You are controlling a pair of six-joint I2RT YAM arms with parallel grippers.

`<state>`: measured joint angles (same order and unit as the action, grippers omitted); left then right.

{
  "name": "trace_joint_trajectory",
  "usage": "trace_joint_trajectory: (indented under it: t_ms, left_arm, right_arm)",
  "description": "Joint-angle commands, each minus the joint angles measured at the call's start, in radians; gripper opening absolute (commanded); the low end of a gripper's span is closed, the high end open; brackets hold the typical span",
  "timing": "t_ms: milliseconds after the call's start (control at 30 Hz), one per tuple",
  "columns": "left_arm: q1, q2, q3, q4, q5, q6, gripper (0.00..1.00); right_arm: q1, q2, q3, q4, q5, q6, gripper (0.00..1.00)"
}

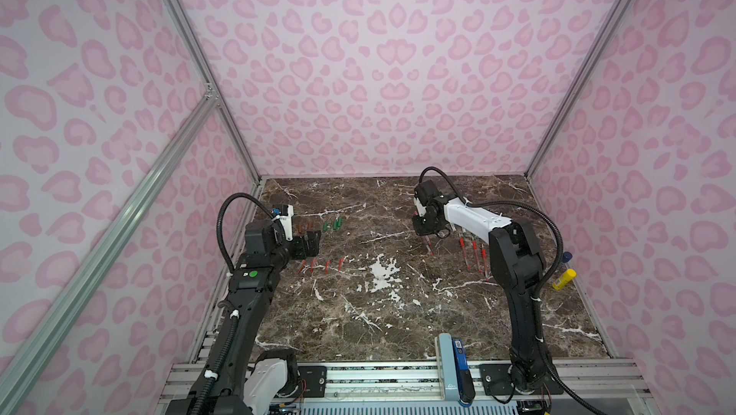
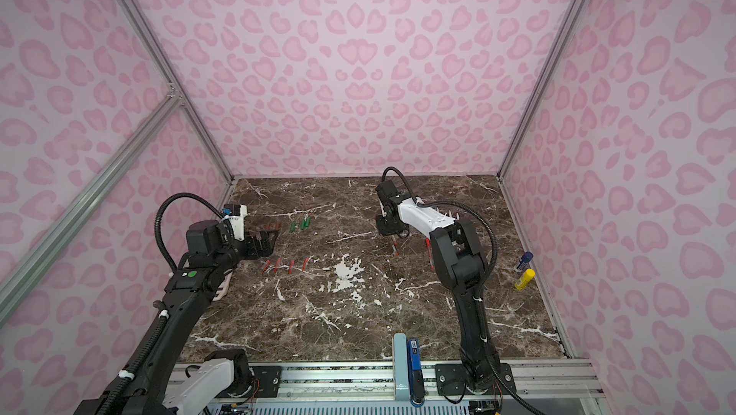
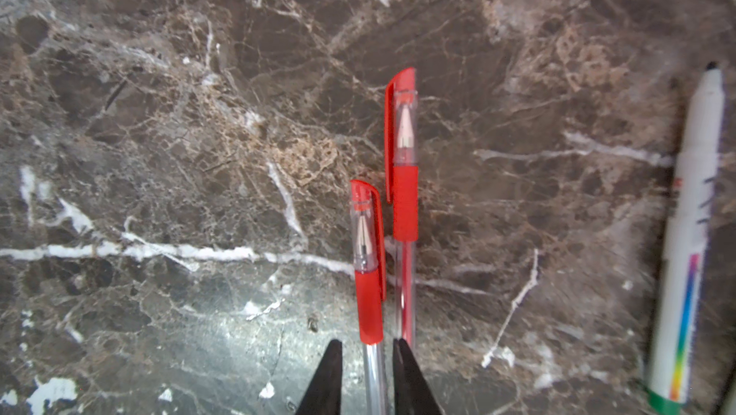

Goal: Open the pen caps
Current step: 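Move the right gripper to the capped red pens and grasp one, then lift the red pen and bring its cap into the left gripper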

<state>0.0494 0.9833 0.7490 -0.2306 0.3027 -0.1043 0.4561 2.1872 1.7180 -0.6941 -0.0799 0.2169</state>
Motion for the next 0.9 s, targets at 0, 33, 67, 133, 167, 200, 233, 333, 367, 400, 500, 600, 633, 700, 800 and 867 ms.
trace_joint_trajectory:
  t_ms: [0, 33, 67, 133, 167, 200, 233, 333, 367, 400, 500, 600, 633, 700, 800, 867]
  left_arm:
    - [0.003, 0.008, 0.007, 0.019, 0.005, 0.006, 0.99]
    - [0.003, 0.009, 0.012, 0.016, 0.001, 0.001, 0.99]
    - [0.003, 0.011, 0.012, 0.019, 0.002, -0.001, 0.99]
    - [0.003, 0.005, -0.002, 0.038, 0.016, -0.005, 0.99]
    - [0.003, 0.006, -0.005, 0.039, 0.019, -0.002, 0.99]
    - [0.003, 0.008, -0.003, 0.033, 0.019, -0.001, 0.99]
    - [0.003, 0.011, 0.002, 0.024, 0.013, -0.001, 0.99]
    - [0.003, 0.006, 0.002, 0.027, 0.006, -0.002, 0.99]
    - [0.003, 0.004, -0.005, 0.036, 0.011, -0.003, 0.99]
    - [0.004, 0.004, -0.007, 0.038, 0.016, -0.001, 0.99]
    - [0.006, 0.011, 0.005, 0.021, 0.009, -0.005, 0.99]
    - [0.006, 0.006, -0.003, 0.038, 0.014, -0.005, 0.99]
    - [0.006, 0.008, -0.005, 0.040, 0.019, -0.004, 0.99]
    - [0.009, 0.014, 0.002, 0.026, 0.020, -0.007, 0.99]
    - [0.009, 0.010, 0.000, 0.043, 0.050, -0.020, 0.99]
    - [0.009, 0.009, -0.010, 0.058, 0.103, -0.031, 0.99]
  right_arm:
    - [0.001, 0.026, 0.012, -0.033, -0.004, -0.010, 0.23]
    - [0.002, 0.025, 0.007, -0.027, -0.007, -0.009, 0.23]
    - [0.004, 0.023, -0.005, -0.015, -0.011, -0.008, 0.22]
    - [0.004, 0.029, -0.014, -0.002, -0.009, -0.008, 0.21]
    - [0.004, 0.036, -0.014, -0.005, -0.007, -0.007, 0.21]
    - [0.005, 0.042, -0.014, -0.013, -0.006, -0.003, 0.21]
    - [0.006, 0.043, -0.020, -0.018, -0.006, 0.002, 0.21]
    - [0.016, 0.023, -0.073, 0.024, -0.006, 0.004, 0.21]
    - [0.020, 0.022, -0.087, 0.031, -0.006, 0.004, 0.21]
    - [0.023, 0.023, -0.095, 0.031, -0.003, 0.006, 0.20]
    - [0.041, 0.012, -0.134, 0.033, 0.005, 0.010, 0.14]
    - [0.060, -0.021, -0.181, 0.065, 0.007, 0.014, 0.06]
    - [0.064, -0.032, -0.187, 0.063, 0.004, 0.019, 0.05]
    - [0.080, -0.063, -0.201, 0.061, -0.005, 0.029, 0.05]
    - [0.115, -0.143, -0.255, 0.105, -0.032, 0.040, 0.04]
    - [0.134, -0.181, -0.273, 0.117, -0.051, 0.057, 0.04]
